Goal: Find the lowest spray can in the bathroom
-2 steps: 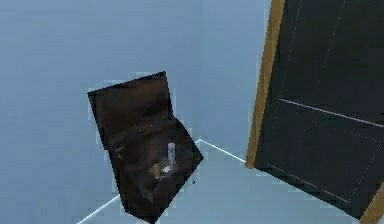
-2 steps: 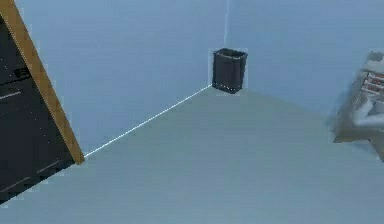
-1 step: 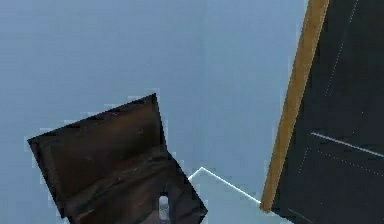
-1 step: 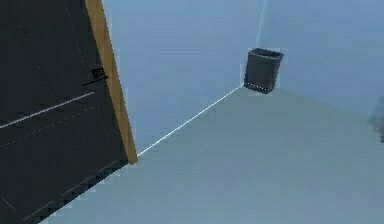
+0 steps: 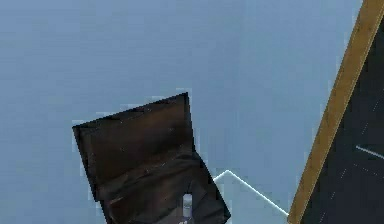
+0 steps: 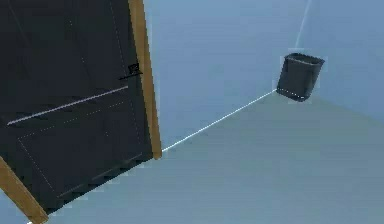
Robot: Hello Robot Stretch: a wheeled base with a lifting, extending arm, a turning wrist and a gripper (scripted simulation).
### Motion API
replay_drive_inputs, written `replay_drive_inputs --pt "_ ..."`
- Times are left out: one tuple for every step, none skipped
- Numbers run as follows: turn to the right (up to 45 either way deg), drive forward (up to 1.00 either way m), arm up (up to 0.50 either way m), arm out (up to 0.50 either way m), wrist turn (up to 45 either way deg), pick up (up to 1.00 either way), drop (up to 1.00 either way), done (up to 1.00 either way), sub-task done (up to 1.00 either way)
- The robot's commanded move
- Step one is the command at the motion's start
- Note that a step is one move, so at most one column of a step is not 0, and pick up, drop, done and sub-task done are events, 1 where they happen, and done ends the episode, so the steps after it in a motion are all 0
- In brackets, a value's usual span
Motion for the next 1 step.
replay_drive_inputs --pt "0.0 0.0 0.0 0.0 0.0 0.0 0.0 1.0 0.0"
